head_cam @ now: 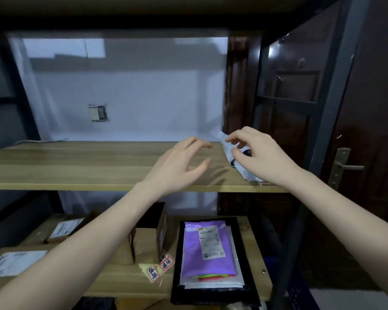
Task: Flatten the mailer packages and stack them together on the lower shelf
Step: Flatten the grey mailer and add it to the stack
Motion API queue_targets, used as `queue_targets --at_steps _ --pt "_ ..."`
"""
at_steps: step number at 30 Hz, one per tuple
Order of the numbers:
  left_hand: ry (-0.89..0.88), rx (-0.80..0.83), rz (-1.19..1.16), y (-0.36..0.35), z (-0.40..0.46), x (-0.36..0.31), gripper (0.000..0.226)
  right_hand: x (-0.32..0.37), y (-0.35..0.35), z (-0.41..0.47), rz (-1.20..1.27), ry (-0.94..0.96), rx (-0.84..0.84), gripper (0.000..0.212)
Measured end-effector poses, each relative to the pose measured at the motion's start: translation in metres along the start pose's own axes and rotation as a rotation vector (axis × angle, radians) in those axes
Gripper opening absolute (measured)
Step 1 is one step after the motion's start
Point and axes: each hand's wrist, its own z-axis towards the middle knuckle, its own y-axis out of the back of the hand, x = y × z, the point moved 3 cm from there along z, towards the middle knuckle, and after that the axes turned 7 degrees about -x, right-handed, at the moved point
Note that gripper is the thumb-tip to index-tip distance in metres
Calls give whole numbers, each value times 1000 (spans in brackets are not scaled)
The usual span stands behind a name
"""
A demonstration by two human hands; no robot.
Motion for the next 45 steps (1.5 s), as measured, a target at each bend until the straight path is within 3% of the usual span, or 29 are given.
queue_targets --at_steps 4,8,13,16,20,25,29,33,38,40,43,45 --pt "15 38 41 -14 11 10 32 -21 -2 17 -86 -85 9 34" --pt "54 82 38 -30 17 25 48 -45 -21 27 -178 -183 111 41" --pt "91 121 11 -45 27 43 33 -72 -50 32 -308 -352 220 58" --pt "76 140 10 -50 30 49 32 -85 -61 34 -261 -460 248 54" --pt "73 141 19 -49 31 53 35 -89 -61 36 -208 -390 182 45" --pt "78 117 72 -41 33 58 51 -68 -54 30 -134 -68 130 58" --pt "123 124 60 -31 37 55 58 -47 -48 17 -145 142 235 60" --pt "172 171 53 -34 40 55 43 -40 -46 6 -22 55 381 38" --pt "193 291 139 -51 49 63 46 -36 -45 29 -89 -13 145 33" --pt "219 332 160 -56 55 69 47 -36 -53 41 -102 -70 152 33" --pt "234 456 177 -68 55 74 49 -41 -72 46 -105 -150 367 34" --pt "265 572 187 -78 45 77 51 -52 -87 34 -258 -187 527 44"
